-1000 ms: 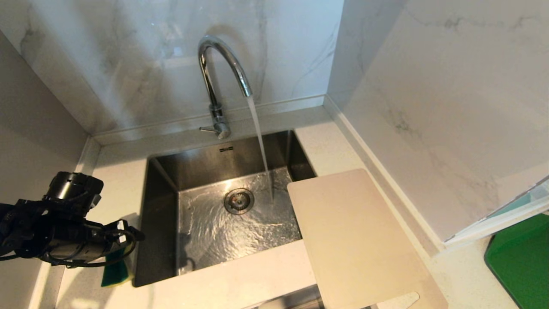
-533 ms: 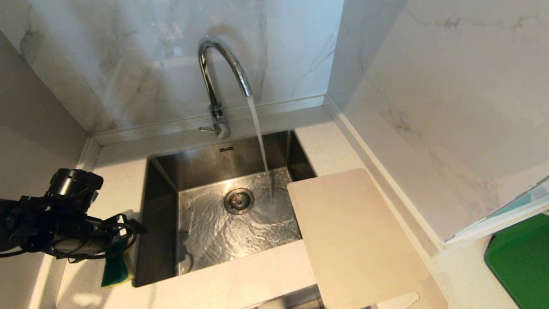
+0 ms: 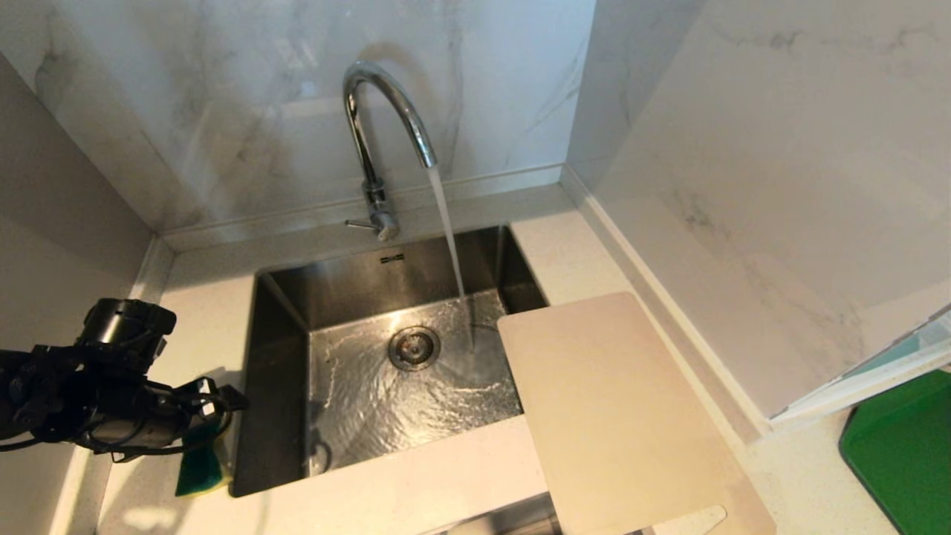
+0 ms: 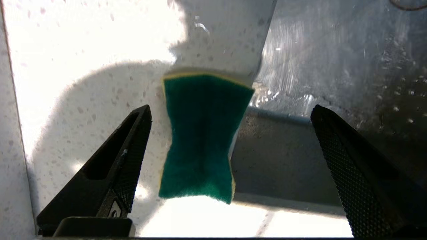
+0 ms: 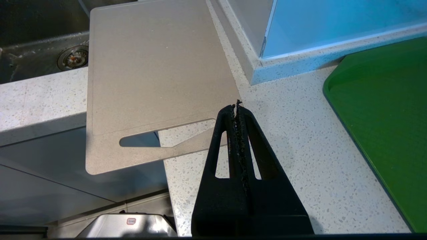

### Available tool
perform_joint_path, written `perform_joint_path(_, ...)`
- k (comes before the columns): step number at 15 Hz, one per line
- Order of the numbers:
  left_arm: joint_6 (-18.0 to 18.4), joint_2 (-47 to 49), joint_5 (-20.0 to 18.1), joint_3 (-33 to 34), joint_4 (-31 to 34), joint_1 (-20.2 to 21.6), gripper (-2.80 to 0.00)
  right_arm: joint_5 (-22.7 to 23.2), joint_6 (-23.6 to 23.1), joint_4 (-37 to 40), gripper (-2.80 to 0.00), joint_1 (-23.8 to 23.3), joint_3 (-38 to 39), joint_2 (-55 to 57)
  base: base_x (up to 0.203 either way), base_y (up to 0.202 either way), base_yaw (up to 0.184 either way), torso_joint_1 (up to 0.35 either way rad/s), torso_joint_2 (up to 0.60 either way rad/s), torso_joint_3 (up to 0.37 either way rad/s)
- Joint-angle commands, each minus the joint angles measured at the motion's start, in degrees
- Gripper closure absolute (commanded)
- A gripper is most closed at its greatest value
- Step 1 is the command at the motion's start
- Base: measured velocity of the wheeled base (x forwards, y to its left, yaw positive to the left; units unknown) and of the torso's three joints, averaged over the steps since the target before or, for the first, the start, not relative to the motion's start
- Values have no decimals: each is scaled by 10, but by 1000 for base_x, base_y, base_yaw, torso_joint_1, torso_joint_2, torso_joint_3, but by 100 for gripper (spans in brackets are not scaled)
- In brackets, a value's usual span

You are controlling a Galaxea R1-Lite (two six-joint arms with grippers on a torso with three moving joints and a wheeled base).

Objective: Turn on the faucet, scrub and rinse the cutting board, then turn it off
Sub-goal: Pick up the cleaning cloth

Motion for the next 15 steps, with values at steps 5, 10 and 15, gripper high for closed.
perform_joint_path(5,-13,25,0,4,-2,2,-280,0,0,0,0,0,0,0,0,0,0,0,0,0)
perform_joint_path(10,-21,53,-1,-10,-9,2,-280,0,0,0,0,0,0,0,0,0,0,0,0,0)
perform_joint_path(15,-22,59,0,-11,-11,3,-280,0,0,0,0,0,0,0,0,0,0,0,0,0)
